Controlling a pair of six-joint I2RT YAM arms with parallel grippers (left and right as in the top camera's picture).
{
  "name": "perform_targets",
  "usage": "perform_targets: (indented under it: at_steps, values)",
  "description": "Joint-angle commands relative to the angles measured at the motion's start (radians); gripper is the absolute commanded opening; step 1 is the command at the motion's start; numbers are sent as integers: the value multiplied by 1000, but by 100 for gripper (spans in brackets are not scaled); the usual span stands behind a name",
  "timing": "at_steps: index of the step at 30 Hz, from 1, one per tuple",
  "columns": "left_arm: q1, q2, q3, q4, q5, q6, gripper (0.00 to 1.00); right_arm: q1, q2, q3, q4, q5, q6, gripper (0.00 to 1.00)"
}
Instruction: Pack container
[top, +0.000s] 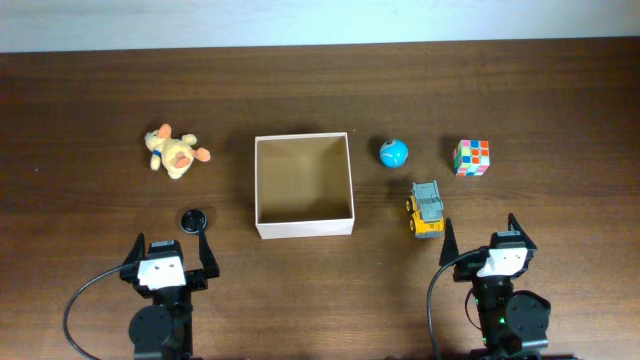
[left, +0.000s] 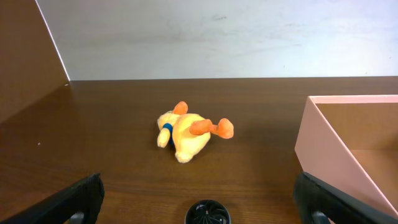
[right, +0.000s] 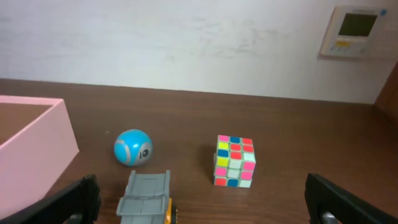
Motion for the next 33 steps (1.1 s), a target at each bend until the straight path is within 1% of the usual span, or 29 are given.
perform_targets:
  at_steps: [1,5,9,14,17,23,27,29,33]
  values:
    - [1,-5,-5,0,10,-6,99,-8,-7,10,0,-11,63,99]
    - [1,-5,-5,0,10,-6,99,-7,0,56,-31,-55,63,99]
    - [1,-5,-5,0,10,-6,99,-7,31,166,-117,-65,63,99]
    - [1,-5,-5,0,10,-6,99,-8,150,337,-228,-63,61,99]
    - [1,-5,-5,0,10,-6,99,-8,279,456,-309,-63,51,99]
    - [1,-5,-5,0,10,-6,99,-8,616,707,-434,-63,51,99]
    - [1,-5,-5,0,10,-6,99,-8,857,905,-507,-64,51,99]
    - [1,-5,-5,0,10,-6,99,-8,982,1032,-568,-65,51,99]
    - [1,-5,-5,0,10,-6,99,-8,1136,1198,-665,-69,52,99]
